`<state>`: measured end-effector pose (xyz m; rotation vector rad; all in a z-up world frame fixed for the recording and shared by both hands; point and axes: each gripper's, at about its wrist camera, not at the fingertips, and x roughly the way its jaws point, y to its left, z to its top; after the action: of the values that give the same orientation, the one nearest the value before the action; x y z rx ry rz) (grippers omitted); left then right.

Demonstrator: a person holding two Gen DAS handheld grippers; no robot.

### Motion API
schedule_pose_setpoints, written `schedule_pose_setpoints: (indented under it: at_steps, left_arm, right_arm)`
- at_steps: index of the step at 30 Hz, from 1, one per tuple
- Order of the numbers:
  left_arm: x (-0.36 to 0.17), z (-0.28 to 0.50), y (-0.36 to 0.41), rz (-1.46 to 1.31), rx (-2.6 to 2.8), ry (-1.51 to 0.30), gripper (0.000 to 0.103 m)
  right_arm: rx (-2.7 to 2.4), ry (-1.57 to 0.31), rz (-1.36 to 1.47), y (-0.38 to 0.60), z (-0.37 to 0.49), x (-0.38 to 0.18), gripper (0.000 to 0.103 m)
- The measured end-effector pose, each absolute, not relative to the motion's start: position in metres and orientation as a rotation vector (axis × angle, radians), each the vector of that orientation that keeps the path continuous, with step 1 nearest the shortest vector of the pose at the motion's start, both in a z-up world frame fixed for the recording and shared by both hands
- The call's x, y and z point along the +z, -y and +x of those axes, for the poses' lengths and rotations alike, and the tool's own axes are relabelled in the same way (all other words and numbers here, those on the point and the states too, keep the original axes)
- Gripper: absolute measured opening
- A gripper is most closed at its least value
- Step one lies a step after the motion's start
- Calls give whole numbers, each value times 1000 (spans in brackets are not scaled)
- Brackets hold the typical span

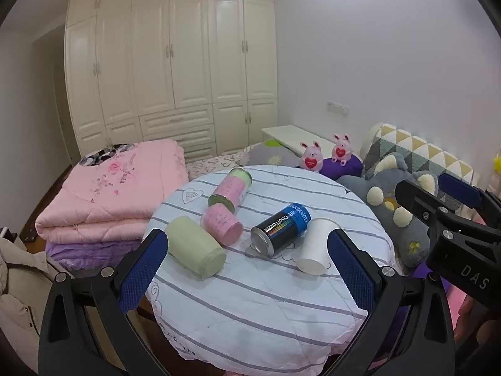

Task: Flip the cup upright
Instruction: 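Move the right tool toward the white paper cup lying on its side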

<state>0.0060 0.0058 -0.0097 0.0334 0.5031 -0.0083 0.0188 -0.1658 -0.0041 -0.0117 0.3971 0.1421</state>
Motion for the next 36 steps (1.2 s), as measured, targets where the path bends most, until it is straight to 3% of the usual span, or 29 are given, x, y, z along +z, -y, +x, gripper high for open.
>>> schedule_pose_setpoints:
  at_steps: [36]
  left_arm:
    - [-21,22,-27,11,39,-543,103]
  right_arm:
    - [155,-437,-26,150,36,-9,83]
